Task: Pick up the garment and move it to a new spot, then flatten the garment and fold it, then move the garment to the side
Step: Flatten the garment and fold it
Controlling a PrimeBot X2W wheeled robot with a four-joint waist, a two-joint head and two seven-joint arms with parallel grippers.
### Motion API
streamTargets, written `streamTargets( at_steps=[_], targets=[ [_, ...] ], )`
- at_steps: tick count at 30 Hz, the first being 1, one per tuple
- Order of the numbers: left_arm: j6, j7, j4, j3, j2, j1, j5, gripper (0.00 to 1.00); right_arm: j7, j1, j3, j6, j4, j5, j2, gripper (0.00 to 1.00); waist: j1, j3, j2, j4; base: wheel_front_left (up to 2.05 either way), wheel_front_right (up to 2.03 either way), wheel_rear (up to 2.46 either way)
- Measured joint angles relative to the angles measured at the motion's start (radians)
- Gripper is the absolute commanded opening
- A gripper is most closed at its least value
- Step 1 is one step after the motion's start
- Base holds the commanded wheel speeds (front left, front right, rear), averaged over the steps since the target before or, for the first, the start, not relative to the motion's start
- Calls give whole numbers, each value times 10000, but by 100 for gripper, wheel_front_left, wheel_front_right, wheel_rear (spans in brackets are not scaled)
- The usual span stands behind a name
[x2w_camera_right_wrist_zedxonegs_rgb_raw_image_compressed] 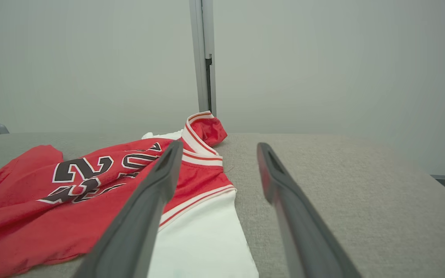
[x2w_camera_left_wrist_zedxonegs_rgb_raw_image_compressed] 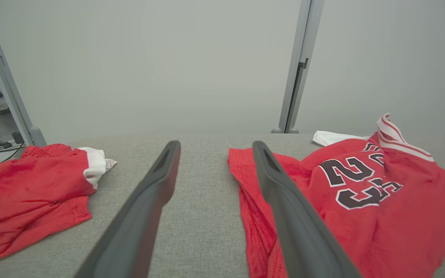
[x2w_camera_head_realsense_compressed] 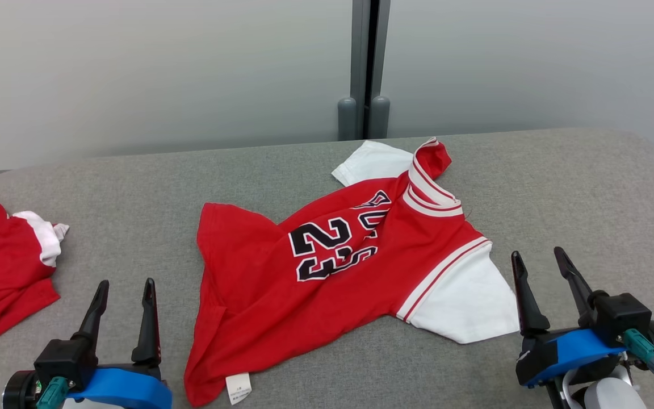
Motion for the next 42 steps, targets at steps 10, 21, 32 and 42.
streamTargets(
  at_steps=[10, 21, 32, 42],
  targets=[
    [6, 0, 228, 217, -77, 0, 242, 100, 725, 937, -198, 0, -1231, -391, 2, 100, 0, -133, 0, -154, 0, 0, 0],
    [-50, 0, 441, 245, -201, 4, 414, 100, 1141, 1208, -176, 0, -1475, -357, 2, 100, -1, -190, 0, -65, 0, 0, 0],
    [-247, 0, 598, -222, -408, 161, 439, 100, 1091, 896, -738, 0, -376, -548, 0, 100, 0, -18, 0, 54, 0, 0, 0],
    [-387, 8, 1009, -1131, -520, 829, 186, 100, 633, 129, -1260, 0, 1691, -846, -21, 100, 0, 153, 0, 359, 0, 0, 0]
  ],
)
